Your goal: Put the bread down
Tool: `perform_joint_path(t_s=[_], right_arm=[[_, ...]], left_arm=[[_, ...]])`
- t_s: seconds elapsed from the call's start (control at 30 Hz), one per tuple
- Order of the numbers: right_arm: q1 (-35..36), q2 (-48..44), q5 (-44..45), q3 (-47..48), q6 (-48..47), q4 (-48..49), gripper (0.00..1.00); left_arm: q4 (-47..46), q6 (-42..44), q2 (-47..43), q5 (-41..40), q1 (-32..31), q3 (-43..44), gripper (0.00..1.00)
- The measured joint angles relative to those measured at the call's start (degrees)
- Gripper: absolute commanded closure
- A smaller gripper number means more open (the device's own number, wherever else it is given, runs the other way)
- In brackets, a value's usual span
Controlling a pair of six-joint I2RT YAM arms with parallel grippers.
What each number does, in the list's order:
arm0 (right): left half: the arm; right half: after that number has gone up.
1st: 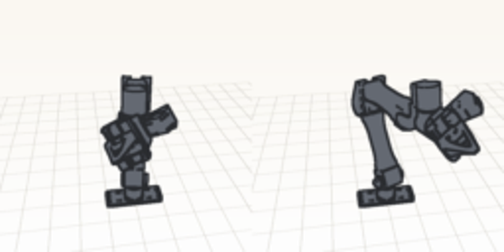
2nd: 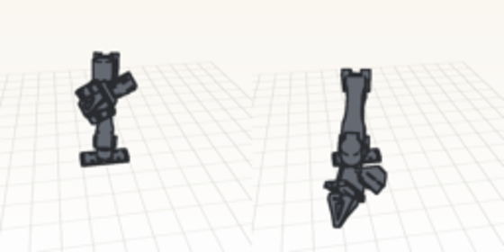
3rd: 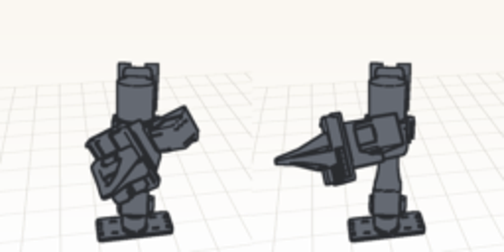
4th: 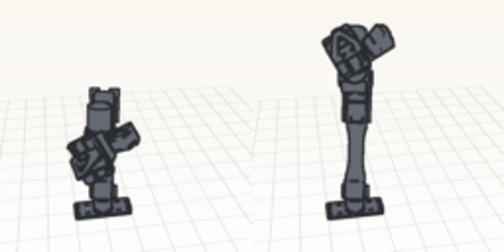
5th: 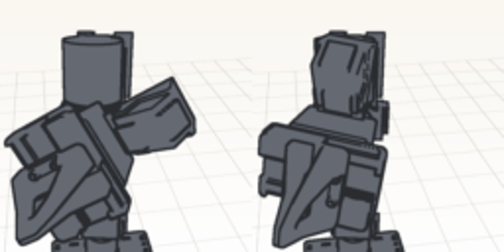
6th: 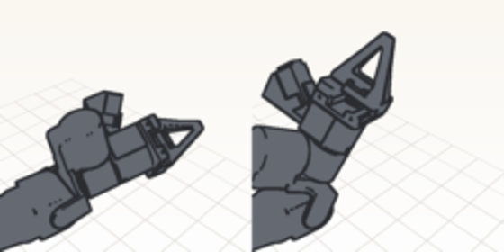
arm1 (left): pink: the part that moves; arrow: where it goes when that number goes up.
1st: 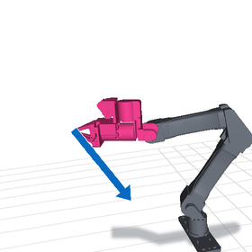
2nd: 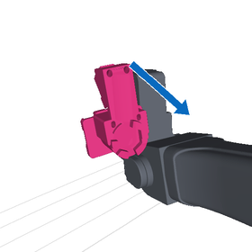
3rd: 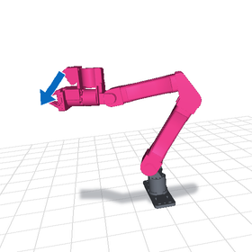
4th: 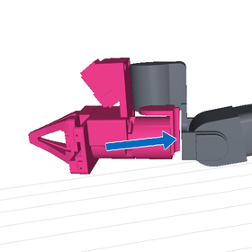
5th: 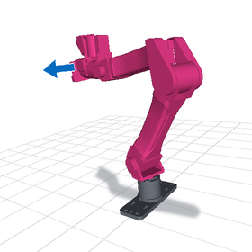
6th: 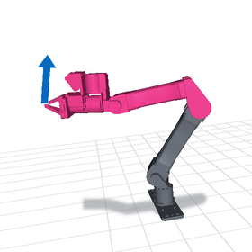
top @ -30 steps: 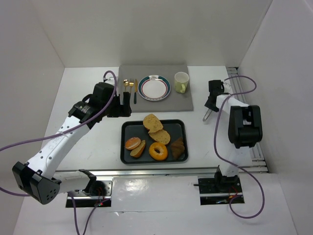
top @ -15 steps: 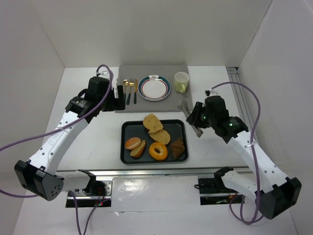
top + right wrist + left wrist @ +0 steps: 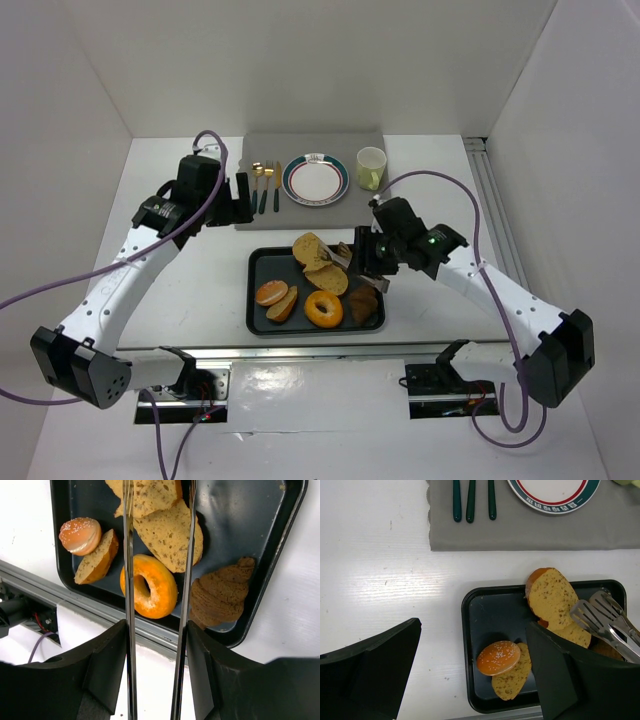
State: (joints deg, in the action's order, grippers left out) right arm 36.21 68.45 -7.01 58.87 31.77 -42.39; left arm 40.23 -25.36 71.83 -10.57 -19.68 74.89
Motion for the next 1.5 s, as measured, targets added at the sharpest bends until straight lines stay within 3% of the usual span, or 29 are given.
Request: perform_joint_path(t_s=[0.33,0.63,0.73,1.1,1.23,1.5], right_arm=[[-2.08,2.86,-3.74,-0.74,-1.75,3.02,0.44],[-2.43,4.44,-4.57,-0.85,-4.15,3.67,0.72],[-2.71,4.28,-4.44,0.20,-4.52,2.64,0.77],[-3.50,4.87,-1.05,13.07,-5.68,-1.40,0.78],[-5.64,11.17,0.87,18.21,-5.88,3.37,0.78],[-10.10,35.10,3.85,32.15,-7.30,12.31,0.78]], left_arm=[[-0.26,-0.02,-0.13,0.39,0.00,-0.83,0.01],[-0.79,-0.02,-0.50,0.83,0.00,-1.86,0.01],[-0.79,-0.02,-0.52,0.87,0.00,-2.10,0.01],[-0.83,0.00,-1.53,0.81,0.74,-2.10,0.01],[-0.81,-0.02,-2.58,0.79,1.18,-2.10,0.01],[0.04,0.02,-4.61,0.76,2.49,-2.10,0.01]])
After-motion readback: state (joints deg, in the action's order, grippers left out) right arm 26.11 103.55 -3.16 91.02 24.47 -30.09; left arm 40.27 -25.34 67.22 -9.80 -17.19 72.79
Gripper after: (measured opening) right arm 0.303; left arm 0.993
